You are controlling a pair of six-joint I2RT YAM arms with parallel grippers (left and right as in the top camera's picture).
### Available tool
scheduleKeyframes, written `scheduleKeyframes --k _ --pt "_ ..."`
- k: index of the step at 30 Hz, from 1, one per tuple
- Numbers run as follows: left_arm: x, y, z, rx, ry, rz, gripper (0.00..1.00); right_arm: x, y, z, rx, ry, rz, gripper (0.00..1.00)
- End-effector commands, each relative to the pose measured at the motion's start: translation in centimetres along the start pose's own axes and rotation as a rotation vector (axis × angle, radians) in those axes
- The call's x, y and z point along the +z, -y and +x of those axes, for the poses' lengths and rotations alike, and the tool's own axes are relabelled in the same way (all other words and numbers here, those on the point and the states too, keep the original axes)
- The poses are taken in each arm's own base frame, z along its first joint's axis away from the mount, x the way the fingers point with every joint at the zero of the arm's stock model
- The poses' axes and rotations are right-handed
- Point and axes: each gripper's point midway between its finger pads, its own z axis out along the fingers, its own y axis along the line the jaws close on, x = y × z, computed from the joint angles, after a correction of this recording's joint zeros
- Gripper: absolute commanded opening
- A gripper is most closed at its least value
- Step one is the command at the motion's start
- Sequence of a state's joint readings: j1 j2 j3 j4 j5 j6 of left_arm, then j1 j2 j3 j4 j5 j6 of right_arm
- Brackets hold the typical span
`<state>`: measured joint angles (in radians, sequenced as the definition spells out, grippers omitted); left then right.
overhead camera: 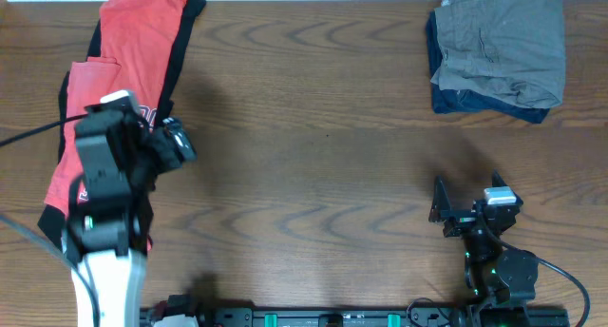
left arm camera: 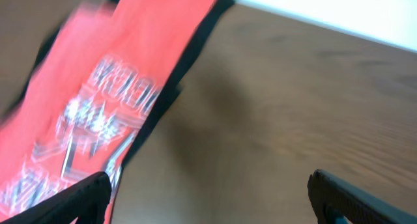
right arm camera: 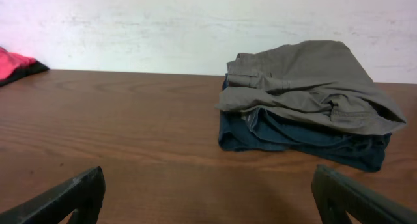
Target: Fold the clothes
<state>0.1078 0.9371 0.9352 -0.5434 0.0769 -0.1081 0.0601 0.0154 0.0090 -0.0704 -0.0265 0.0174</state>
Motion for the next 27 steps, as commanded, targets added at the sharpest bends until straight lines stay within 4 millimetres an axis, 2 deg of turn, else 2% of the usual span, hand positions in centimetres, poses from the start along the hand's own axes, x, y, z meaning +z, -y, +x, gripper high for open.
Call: scheduleKeyframes --k 1,4,7,14,20,27 --pt "-1.7 2.0 0.2 0.22 0.085 0.086 0.98 0.0 -0.2 0.0 -0.012 0.003 -0.01 0.99" --pt "-3.2 2.7 0.3 0.227 0.179 0.127 0.98 0.0 -0.2 0.0 -0.012 0.003 -0.01 0.99" --pt "-3.6 2.9 1.2 0.22 0.268 0.157 0.98 0.0 -0.2 0.0 -0.012 0.004 -0.01 0.99" --pt "-3.2 2.6 4.2 0.228 0.446 0.191 0.98 0.0 -0.2 0.0 -0.012 0.004 -0.01 0.99" --pt "-3.7 2.5 6.3 0.235 0.551 0.209 0.98 0.0 -0.2 0.0 -0.012 0.004 -0.01 0.99" --pt "-3.8 2.2 7.3 0.233 0.604 0.21 0.98 0.0 -0.2 0.0 -0.012 0.004 -0.01 0.99"
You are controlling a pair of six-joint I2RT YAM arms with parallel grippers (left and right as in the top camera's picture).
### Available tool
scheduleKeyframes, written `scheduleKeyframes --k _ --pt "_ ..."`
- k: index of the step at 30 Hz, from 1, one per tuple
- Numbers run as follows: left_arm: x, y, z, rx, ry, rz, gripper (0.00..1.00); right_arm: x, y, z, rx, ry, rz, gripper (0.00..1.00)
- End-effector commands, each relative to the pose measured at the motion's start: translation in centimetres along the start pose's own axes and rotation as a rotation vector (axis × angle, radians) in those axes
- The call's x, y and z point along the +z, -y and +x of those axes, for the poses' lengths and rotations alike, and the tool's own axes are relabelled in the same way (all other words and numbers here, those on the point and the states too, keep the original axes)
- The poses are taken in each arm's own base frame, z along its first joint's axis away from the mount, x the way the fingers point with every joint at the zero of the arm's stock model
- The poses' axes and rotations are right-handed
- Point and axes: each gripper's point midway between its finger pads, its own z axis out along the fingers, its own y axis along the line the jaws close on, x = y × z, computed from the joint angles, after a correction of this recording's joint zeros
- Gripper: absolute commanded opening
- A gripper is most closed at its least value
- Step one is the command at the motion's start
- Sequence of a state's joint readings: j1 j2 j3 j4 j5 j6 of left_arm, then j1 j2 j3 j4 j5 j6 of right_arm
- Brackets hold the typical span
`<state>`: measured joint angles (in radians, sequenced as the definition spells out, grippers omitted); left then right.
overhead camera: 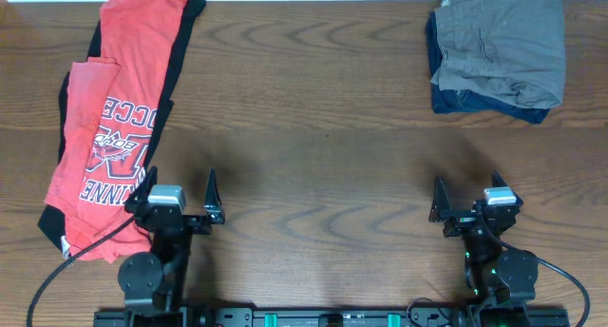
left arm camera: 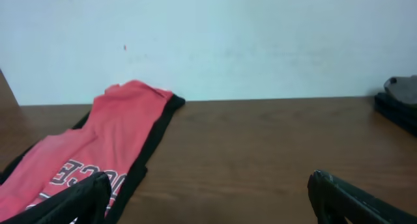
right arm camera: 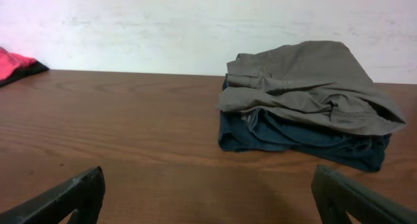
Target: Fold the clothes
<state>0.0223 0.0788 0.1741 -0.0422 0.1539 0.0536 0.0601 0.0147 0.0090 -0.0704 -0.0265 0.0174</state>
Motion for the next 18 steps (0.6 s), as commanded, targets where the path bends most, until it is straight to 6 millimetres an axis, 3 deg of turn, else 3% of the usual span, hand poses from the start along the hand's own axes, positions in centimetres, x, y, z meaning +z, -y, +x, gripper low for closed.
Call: scheduleKeyframes --k 1,10,18 --pt "-0.2 0.0 0.2 0.015 0.024 -0.001 0.98 0.0 -0.2 0.0 -0.012 0.003 -0.01 0.99" --pt "-0.1 0.0 0.5 0.019 0.06 -0.004 0.98 0.0 -0.2 0.0 -0.012 0.003 -0.01 0.99" --pt "0.6 -0.1 3.4 0.015 0.017 0.0 0.98 0.0 -0.2 0.0 -0.012 0.003 -0.01 0.99"
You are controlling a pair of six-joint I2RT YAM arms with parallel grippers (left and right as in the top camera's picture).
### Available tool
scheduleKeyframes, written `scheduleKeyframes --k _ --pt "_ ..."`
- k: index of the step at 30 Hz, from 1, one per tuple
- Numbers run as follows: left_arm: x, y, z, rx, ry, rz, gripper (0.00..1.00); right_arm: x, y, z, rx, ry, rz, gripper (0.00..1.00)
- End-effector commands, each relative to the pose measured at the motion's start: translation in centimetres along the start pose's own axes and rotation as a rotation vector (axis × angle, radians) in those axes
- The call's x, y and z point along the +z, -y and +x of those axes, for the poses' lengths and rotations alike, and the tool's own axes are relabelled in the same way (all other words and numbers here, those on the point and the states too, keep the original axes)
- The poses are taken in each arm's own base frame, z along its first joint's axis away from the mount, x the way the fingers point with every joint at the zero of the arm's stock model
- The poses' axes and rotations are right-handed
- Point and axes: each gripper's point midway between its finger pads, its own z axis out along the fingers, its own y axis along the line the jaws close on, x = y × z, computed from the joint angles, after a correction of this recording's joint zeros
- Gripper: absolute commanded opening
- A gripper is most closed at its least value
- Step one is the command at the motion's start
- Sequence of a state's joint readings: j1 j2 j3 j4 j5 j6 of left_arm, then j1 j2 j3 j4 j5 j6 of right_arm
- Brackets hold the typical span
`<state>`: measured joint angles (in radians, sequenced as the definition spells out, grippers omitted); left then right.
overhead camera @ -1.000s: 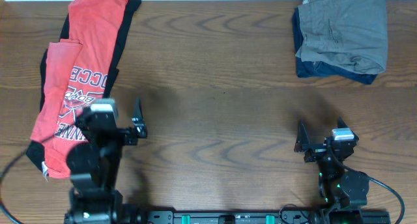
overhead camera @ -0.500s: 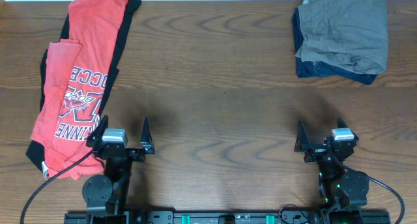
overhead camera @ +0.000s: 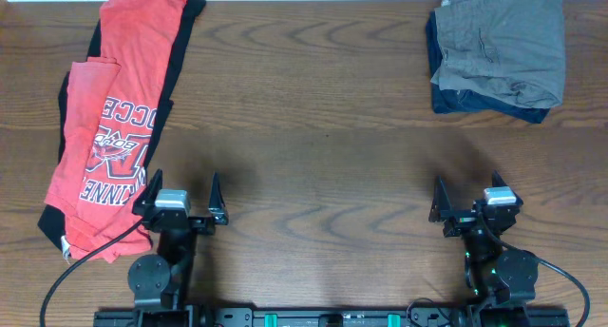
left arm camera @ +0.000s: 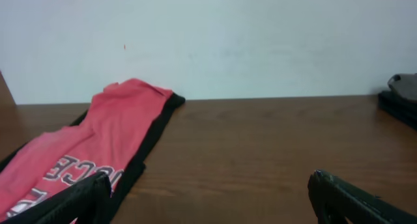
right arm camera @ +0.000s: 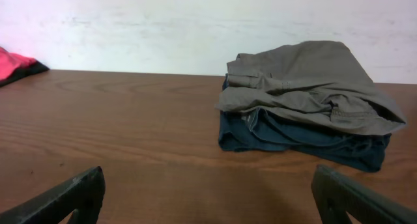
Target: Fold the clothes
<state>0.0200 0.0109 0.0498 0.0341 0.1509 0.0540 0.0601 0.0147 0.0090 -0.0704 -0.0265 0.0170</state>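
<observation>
A red shirt (overhead camera: 119,99) with black trim and white lettering lies folded lengthwise along the table's left side; its far end shows in the left wrist view as the red shirt (left arm camera: 98,146). At the back right sits a folded stack, grey trousers (overhead camera: 499,42) on a dark blue garment (right arm camera: 293,136). My left gripper (overhead camera: 180,199) rests open near the front edge, just right of the shirt's near end, nothing between its fingers. My right gripper (overhead camera: 467,201) rests open at the front right, far short of the stack.
The brown wooden table (overhead camera: 313,146) ends at a white wall (left arm camera: 228,42) behind. Black cables run from both arm bases at the front edge.
My left gripper has shifted very slightly at its resting spot by the front edge. The shirt, the stack and the right gripper stand as before.
My left arm was first raised over the red shirt's lower part on the left. Then it was down at the front edge, open and empty, with the shirt lying flat. It stays there now. The right arm has kept still throughout.
</observation>
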Motion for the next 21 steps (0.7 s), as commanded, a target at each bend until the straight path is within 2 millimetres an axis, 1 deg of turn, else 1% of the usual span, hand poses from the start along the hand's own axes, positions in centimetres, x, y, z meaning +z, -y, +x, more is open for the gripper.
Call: scheduleKeyframes --k 1,7,9,11,21 --pt "0.2 0.0 1.1 0.012 -0.003 0.001 0.98 0.0 -0.2 0.0 -0.011 0.003 -0.01 0.99" --pt "0.2 0.0 2.3 0.009 -0.049 0.001 0.98 0.0 -0.2 0.0 -0.011 0.003 -0.01 0.99" --pt "0.1 0.0 3.6 0.004 -0.102 0.002 0.98 0.0 -0.2 0.0 -0.011 0.003 -0.01 0.99" --pt "0.0 0.0 4.4 0.001 -0.132 0.001 0.98 0.0 -0.2 0.0 -0.011 0.003 -0.01 0.99" --pt "0.1 0.0 4.3 0.001 -0.131 0.0 0.98 0.0 -0.2 0.0 -0.011 0.003 -0.01 0.99"
